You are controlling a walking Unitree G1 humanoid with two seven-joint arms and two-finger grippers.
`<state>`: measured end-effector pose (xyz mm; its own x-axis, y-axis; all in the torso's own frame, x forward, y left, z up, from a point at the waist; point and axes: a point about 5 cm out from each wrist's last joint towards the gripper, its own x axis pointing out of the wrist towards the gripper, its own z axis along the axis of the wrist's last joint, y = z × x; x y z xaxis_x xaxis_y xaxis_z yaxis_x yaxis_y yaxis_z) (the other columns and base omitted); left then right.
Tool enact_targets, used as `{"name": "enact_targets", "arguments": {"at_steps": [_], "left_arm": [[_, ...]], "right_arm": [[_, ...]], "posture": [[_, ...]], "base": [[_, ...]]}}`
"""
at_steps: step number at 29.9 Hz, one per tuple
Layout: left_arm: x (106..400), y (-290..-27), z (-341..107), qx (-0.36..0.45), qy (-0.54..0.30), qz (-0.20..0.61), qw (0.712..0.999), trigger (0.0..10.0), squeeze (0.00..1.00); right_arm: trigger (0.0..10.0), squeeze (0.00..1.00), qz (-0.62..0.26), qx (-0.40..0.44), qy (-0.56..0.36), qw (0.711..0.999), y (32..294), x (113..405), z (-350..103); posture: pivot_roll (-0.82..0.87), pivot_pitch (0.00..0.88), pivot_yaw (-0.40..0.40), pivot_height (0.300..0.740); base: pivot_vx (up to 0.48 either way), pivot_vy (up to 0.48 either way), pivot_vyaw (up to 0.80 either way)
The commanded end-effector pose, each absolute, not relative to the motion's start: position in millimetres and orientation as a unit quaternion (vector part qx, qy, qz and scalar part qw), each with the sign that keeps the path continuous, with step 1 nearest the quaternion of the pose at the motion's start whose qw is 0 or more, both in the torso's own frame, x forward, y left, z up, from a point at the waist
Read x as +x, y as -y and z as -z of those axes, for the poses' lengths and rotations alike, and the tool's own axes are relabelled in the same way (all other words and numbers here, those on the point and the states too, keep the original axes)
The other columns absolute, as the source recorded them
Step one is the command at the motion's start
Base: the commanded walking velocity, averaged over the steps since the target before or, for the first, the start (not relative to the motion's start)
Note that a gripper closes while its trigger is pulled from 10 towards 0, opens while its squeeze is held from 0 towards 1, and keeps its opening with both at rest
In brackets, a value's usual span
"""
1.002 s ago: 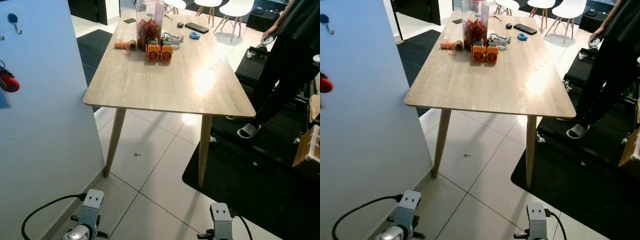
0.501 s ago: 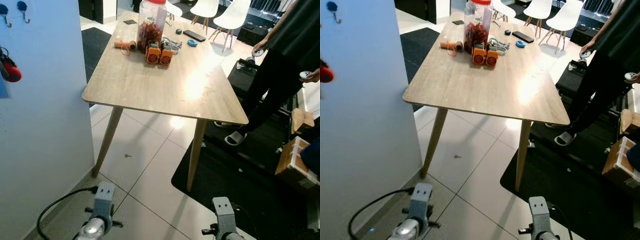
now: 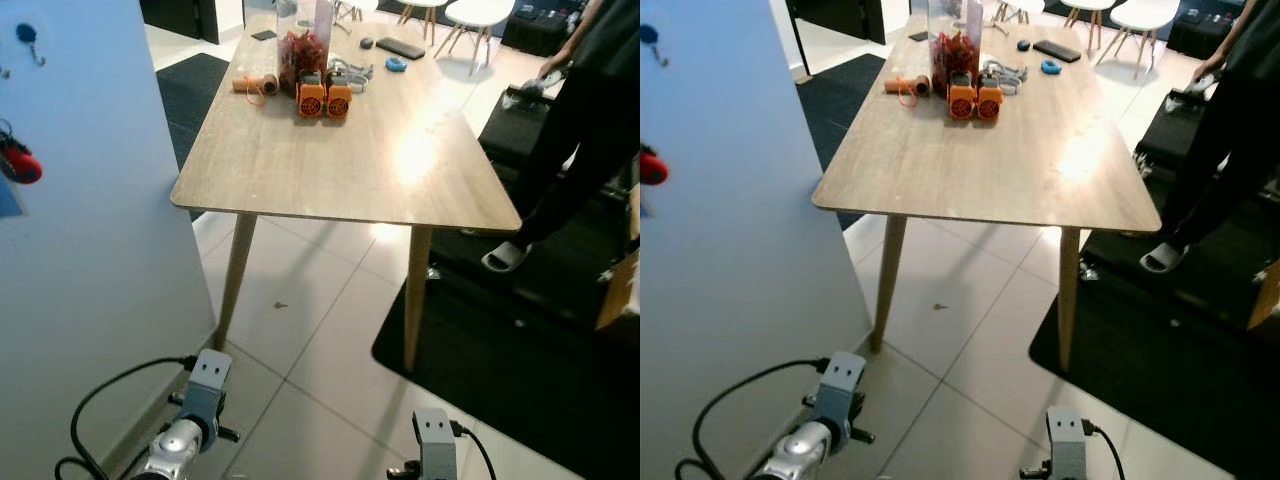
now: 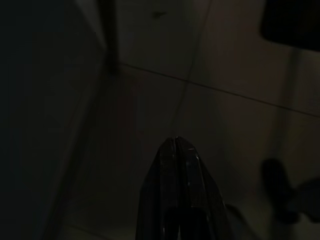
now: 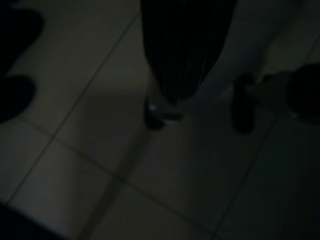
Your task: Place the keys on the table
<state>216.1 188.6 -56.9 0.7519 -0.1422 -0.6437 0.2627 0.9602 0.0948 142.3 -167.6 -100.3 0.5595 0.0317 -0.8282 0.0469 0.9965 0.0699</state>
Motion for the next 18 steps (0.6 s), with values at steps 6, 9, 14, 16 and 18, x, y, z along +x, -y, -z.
{"name": "enact_targets", "arguments": {"at_steps": [6, 9, 14, 16, 18], "left_arm": [[216.4, -208.4, 54.3, 0.107, -0.348, 0.105, 0.925, 10.0, 0.0], [215.5, -208.9, 55.0, 0.1, -0.351, 0.102, 0.925, 10.0, 0.0], [207.5, -200.7, 62.0, 0.094, -0.375, 0.128, 0.913, 10.0, 0.0], [204.6, -196.5, 64.4, 0.104, -0.378, 0.137, 0.91, 10.0, 0.0], [204.1, -195.9, 64.7, 0.101, -0.377, 0.13, 0.912, 10.0, 0.0]], "right_arm": [[10.0, 0.0, 0.024, 0.065, -0.468, 0.881, 159.7, 136.9, 102.3], [10.0, 0.0, 0.027, 0.065, -0.464, 0.883, 163.5, 138.6, 101.4], [10.0, 0.0, 0.029, 0.054, -0.46, 0.886, 177.5, 143.7, 98.5], [10.0, 0.0, 0.019, 0.042, -0.463, 0.885, 181.4, 144.6, 98.0], [10.0, 0.0, 0.016, 0.036, -0.463, 0.886, 182.8, 145.9, 97.4]], "posture": [[0.15, 0.043, 0.039, 0.74], [0.15, 0.042, 0.027, 0.74], [0.14, 0.034, -0.029, 0.74], [0.14, 0.031, -0.053, 0.74], [0.14, 0.032, -0.064, 0.74]], "base": [[0.0, 0.0, 0.0], [0.0, 0.0, 0.0], [0.0, 0.0, 0.0], [0.0, 0.0, 0.0], [0.0, 0.0, 0.0]]}}
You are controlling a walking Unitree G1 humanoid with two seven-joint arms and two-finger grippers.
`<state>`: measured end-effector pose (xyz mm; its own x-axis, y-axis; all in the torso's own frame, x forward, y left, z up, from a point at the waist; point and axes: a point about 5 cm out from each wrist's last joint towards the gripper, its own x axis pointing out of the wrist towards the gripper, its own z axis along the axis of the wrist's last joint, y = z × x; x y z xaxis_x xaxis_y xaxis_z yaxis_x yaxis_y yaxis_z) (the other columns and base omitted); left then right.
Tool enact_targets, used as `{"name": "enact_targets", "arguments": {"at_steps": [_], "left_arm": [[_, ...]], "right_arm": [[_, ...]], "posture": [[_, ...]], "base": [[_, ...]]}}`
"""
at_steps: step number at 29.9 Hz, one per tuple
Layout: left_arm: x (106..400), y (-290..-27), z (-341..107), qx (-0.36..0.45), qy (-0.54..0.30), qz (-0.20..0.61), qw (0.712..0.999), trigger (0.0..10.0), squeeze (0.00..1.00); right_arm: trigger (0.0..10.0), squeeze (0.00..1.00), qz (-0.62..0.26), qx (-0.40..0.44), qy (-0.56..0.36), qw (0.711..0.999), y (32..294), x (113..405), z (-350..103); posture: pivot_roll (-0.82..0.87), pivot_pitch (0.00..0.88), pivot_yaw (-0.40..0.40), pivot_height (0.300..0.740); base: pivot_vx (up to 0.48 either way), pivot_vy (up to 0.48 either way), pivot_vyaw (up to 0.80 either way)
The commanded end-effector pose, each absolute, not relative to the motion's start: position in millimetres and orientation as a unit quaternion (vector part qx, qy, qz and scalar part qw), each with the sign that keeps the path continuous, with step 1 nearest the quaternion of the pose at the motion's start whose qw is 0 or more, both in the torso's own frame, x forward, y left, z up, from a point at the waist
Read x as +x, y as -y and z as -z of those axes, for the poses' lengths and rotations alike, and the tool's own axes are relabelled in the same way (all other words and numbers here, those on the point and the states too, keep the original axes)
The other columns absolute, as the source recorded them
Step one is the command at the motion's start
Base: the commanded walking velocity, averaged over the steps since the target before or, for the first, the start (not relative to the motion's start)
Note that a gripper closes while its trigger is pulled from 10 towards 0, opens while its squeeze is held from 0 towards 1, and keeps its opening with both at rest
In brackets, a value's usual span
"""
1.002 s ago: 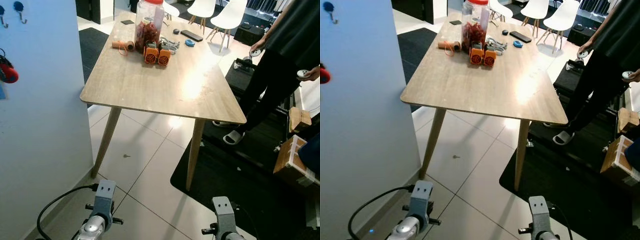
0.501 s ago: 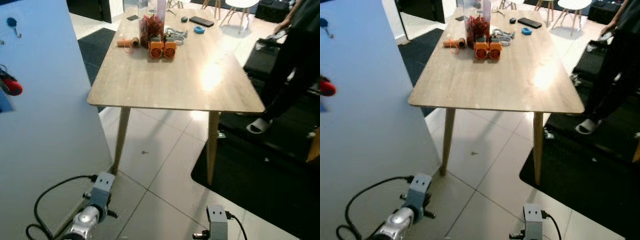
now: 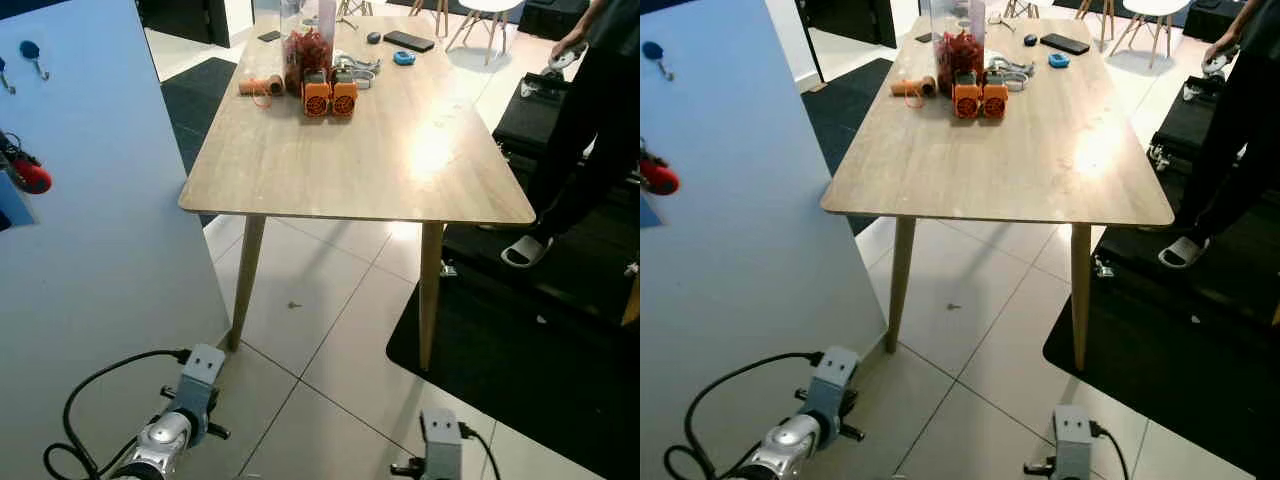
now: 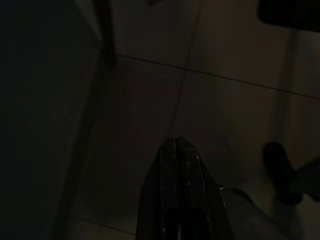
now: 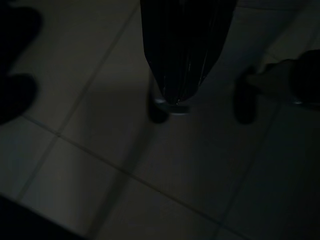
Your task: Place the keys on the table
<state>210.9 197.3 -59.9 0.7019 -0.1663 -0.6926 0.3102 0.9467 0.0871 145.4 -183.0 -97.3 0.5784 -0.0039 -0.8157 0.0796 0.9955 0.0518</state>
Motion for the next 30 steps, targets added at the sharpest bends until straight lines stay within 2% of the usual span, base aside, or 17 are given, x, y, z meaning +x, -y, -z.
{"name": "enact_targets", "arguments": {"at_steps": [1, 6, 18, 30], "left_arm": [[203.7, -195.6, 65.0, 0.096, -0.375, 0.121, 0.914, 10.0, 0.0], [200.5, -189.2, 67.2, 0.083, -0.368, 0.107, 0.92, 10.0, 0.0], [201.3, -181.5, 66.0, 0.056, -0.347, 0.082, 0.933, 10.0, 0.0], [205.9, -178.4, 63.5, 0.052, -0.338, 0.075, 0.937, 10.0, 0.0]], "right_arm": [[10.0, 0.0, 0.012, 0.031, -0.463, 0.886, 184.3, 147.4, 96.7], [10.0, 0.0, 0.002, 0.018, -0.46, 0.888, 190.2, 152.6, 94.0], [10.0, 0.0, -0.022, 0.004, -0.438, 0.899, 186.7, 163.4, 89.0], [10.0, 0.0, -0.036, -0.003, -0.444, 0.895, 182.4, 158.2, 91.4]], "posture": [[0.14, 0.032, -0.064, 0.74], [0.13, 0.033, -0.116, 0.74], [0.11, 0.034, -0.102, 0.74], [0.09, 0.04, -0.092, 0.74]], "base": [[0.0, 0.0, 0.0], [0.0, 0.0, 0.0], [0.0, 0.0, 0.0], [0.0, 0.0, 0.71]]}}
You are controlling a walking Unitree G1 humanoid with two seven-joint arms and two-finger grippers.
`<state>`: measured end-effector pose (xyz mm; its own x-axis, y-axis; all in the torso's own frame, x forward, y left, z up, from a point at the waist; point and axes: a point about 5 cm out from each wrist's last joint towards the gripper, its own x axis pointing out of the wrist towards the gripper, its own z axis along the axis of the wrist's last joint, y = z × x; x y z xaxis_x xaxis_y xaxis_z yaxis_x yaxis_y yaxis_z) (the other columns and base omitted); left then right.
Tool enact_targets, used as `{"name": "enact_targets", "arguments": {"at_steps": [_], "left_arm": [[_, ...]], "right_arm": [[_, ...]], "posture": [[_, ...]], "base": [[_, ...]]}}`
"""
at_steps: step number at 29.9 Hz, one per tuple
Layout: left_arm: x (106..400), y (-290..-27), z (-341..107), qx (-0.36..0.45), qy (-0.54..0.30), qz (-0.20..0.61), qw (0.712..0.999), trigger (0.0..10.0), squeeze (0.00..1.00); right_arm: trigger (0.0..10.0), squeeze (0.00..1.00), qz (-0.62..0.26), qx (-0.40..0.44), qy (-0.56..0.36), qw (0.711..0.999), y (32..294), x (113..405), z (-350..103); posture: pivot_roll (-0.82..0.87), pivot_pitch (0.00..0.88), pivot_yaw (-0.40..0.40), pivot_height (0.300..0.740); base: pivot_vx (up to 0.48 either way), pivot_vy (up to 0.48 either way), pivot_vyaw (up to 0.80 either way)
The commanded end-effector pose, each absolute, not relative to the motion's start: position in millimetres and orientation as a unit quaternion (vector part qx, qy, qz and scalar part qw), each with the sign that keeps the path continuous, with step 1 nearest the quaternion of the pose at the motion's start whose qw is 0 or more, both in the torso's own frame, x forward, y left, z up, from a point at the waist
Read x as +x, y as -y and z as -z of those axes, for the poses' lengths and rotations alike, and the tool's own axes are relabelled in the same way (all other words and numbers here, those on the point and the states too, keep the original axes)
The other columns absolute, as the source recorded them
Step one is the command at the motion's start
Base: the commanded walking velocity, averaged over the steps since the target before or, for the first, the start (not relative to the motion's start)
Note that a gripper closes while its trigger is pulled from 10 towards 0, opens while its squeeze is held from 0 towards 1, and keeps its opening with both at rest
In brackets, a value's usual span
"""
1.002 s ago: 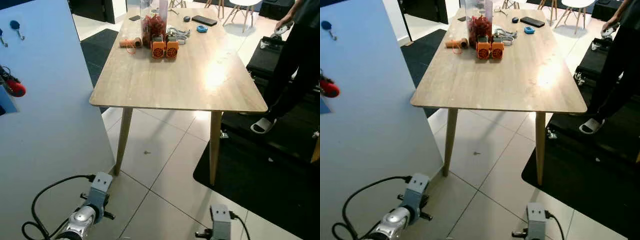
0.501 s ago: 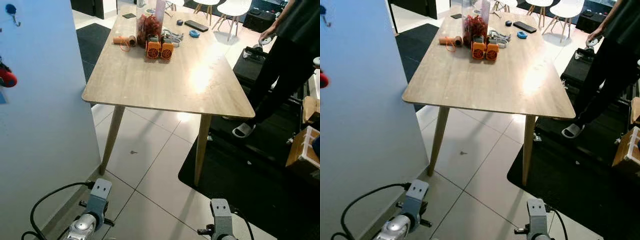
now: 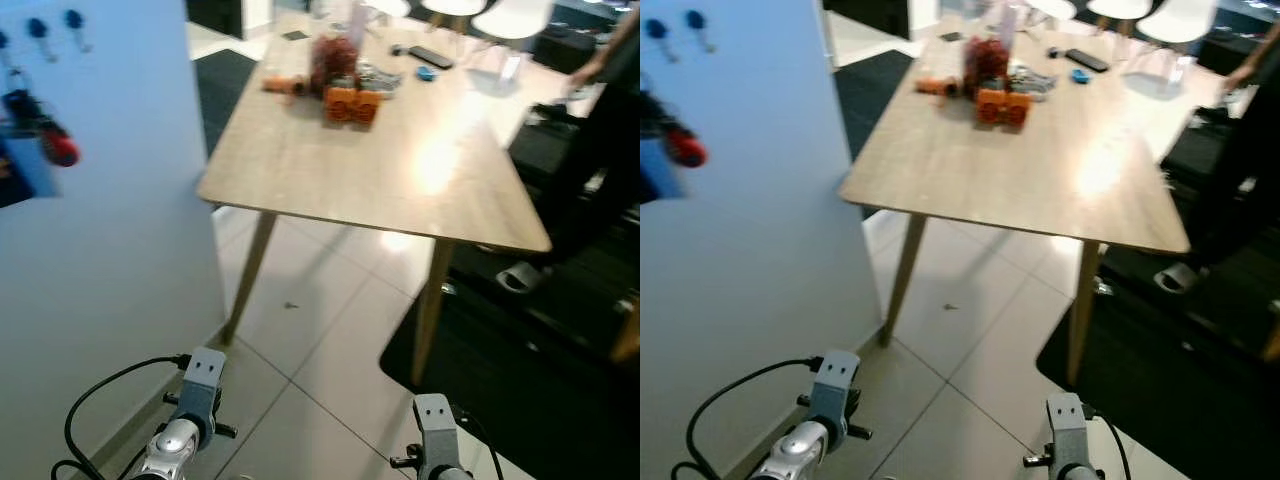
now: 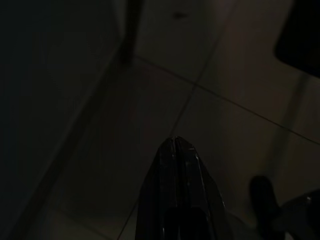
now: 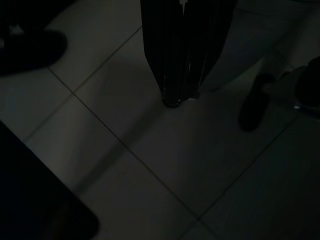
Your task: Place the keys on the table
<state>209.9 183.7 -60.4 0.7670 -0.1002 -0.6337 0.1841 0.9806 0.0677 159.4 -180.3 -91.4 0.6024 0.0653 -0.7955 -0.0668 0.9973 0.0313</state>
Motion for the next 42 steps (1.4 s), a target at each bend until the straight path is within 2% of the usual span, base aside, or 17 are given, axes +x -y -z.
{"name": "enact_targets", "arguments": {"at_steps": [1, 29, 42], "left_arm": [[205.4, -177.9, 63.8, 0.051, -0.339, 0.075, 0.937, 10.0, 0.0], [199.1, -179.9, 67.1, 0.042, -0.344, 0.049, 0.937, 10.0, 0.0], [198.8, -180.9, 68.0, 0.047, -0.352, 0.049, 0.934, 10.0, 0.0]], "right_arm": [[10.0, 0.0, -0.036, -0.004, -0.444, 0.895, 182.9, 158.0, 91.4], [10.0, 0.0, -0.036, -0.013, -0.447, 0.893, 189.2, 161.1, 89.9], [10.0, 0.0, -0.036, -0.013, -0.446, 0.894, 187.6, 162.9, 89.5]], "posture": [[0.09, 0.043, -0.093, 0.74], [0.09, 0.037, -0.125, 0.74], [0.1, 0.04, -0.113, 0.74]], "base": [[0.0, 0.0, 0.8], [0.0, 0.0, 0.8], [0.0, 0.0, 0.8]]}}
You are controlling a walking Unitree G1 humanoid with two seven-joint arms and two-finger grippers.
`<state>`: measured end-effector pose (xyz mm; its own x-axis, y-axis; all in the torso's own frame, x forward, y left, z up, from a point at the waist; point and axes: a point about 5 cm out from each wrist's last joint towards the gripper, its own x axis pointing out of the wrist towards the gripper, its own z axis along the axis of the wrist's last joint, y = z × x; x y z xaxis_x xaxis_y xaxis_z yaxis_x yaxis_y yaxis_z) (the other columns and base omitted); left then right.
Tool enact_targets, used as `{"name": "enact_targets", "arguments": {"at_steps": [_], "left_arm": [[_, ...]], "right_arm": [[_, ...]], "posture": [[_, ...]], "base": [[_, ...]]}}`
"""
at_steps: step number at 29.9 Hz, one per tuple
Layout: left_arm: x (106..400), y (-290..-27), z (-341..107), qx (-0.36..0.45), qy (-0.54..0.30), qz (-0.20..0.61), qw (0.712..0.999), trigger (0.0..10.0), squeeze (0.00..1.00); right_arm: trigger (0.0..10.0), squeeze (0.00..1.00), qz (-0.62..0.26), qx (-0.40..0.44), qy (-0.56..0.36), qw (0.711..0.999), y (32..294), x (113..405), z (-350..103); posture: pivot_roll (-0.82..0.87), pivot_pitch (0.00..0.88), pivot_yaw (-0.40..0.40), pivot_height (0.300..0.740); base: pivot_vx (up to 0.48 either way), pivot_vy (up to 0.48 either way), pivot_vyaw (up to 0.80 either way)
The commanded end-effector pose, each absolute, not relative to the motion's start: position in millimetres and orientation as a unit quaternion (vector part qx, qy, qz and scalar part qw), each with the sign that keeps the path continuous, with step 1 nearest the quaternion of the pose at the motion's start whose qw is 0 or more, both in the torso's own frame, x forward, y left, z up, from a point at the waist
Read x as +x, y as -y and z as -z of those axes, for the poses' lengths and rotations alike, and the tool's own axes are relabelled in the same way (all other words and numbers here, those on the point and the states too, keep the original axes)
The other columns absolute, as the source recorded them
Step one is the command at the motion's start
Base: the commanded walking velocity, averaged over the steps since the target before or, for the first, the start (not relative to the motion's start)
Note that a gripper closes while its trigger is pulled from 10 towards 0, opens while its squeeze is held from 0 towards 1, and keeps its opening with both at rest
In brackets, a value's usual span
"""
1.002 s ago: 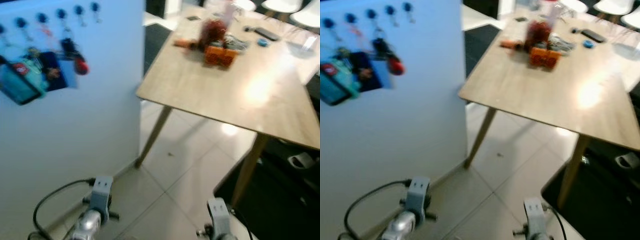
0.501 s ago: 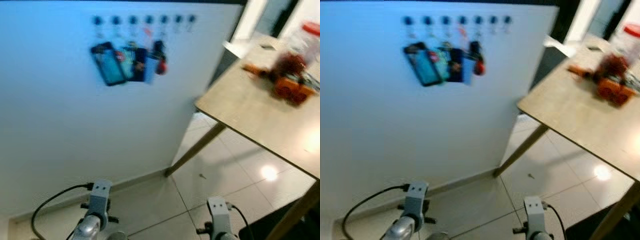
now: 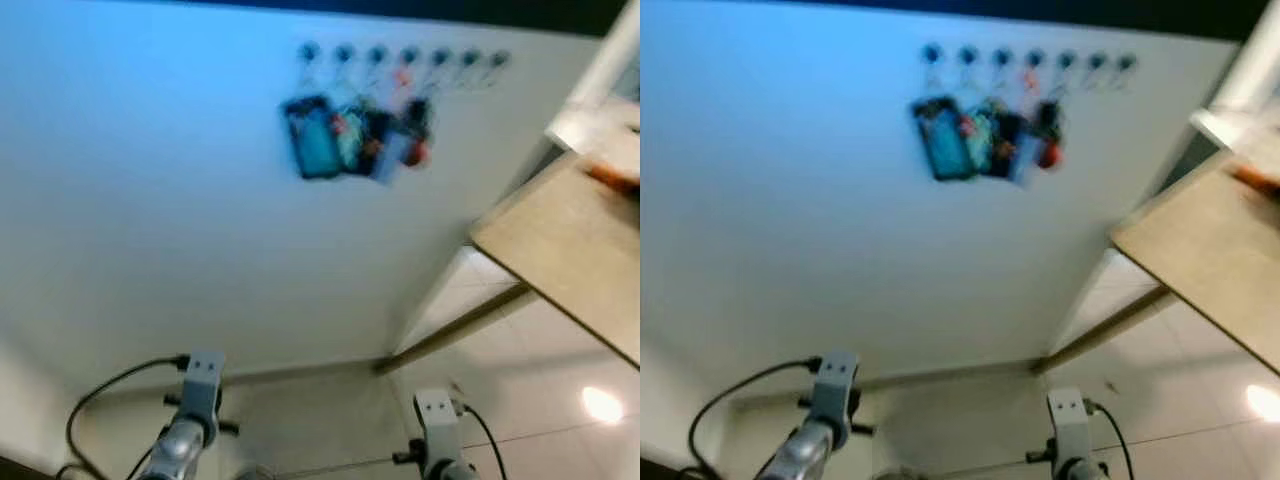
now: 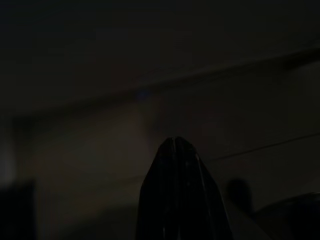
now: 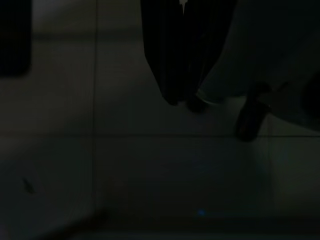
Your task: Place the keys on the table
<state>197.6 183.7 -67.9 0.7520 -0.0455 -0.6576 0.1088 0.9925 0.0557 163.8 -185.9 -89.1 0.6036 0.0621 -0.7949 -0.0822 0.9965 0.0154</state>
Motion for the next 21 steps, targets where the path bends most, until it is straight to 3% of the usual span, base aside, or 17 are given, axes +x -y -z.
{"name": "enact_targets", "arguments": {"at_steps": [1, 8, 21], "left_arm": [[199.0, -180.9, 67.8, 0.05, -0.351, 0.052, 0.934, 10.0, 0.0], [198.6, -180.4, 67.6, 0.066, -0.349, 0.067, 0.932, 10.0, 0.0], [201.4, -177.8, 66.3, 0.074, -0.345, 0.081, 0.932, 10.0, 0.0]], "right_arm": [[10.0, 0.0, -0.037, -0.012, -0.447, 0.894, 187.2, 162.1, 89.9], [10.0, 0.0, -0.037, -0.008, -0.449, 0.893, 184.5, 158.8, 91.5], [10.0, 0.0, -0.011, 0.017, -0.45, 0.893, 188.4, 157.7, 91.7]], "posture": [[0.1, 0.043, -0.114, 0.74], [0.1, 0.043, -0.109, 0.74], [0.11, 0.039, -0.113, 0.74]], "base": [[0.0, 0.0, 0.8], [0.0, 0.0, 0.74], [0.0, 0.0, 0.0]]}}
